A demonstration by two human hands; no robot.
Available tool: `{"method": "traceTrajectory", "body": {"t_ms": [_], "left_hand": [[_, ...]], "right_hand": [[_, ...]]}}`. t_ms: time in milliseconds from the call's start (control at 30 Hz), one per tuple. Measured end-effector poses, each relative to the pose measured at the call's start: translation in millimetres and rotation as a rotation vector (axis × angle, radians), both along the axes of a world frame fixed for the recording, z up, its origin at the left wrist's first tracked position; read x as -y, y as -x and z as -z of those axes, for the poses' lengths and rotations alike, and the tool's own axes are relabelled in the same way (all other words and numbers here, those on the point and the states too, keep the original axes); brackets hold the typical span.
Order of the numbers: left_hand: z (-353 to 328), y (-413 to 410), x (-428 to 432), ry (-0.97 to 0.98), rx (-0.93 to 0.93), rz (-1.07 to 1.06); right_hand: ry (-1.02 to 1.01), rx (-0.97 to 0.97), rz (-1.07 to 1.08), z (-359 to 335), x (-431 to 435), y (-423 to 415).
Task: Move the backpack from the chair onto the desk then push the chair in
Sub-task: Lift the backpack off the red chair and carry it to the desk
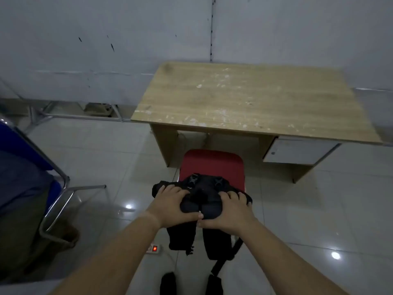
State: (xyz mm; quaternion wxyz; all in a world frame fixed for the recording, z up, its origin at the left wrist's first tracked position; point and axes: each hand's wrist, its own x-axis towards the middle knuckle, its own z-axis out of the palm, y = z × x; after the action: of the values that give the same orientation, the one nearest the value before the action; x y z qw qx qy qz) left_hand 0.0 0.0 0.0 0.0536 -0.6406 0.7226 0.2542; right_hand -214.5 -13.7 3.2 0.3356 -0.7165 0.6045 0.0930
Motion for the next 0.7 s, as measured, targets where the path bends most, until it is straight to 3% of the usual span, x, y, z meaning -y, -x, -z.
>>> {"method": "traceTrajectory", "body": {"t_ms": [167, 333, 467, 600, 700], "left_hand": [[-1, -2, 1, 0.051, -0.017, 0.026], [-24, -16, 17, -0.180, 0.063, 0.213], [-42, -14, 37, -0.242, 0.144, 0.321], [-55, -6, 55, -0.328, 0.180, 0.350], [-63, -8, 74, -0.160, 0.195, 0.316]], "right_hand": [[-0.003, -0.009, -0.042, -2, 8, 5], [-0.186, 0.055, -0.155, -14, 29, 19], [-0.273, 0.034, -0.260, -30, 60, 27], [-0.193, -0.062, -0.377, -41, 82, 20], [0.030, -0.033, -0.329, -41, 88, 17]]}}
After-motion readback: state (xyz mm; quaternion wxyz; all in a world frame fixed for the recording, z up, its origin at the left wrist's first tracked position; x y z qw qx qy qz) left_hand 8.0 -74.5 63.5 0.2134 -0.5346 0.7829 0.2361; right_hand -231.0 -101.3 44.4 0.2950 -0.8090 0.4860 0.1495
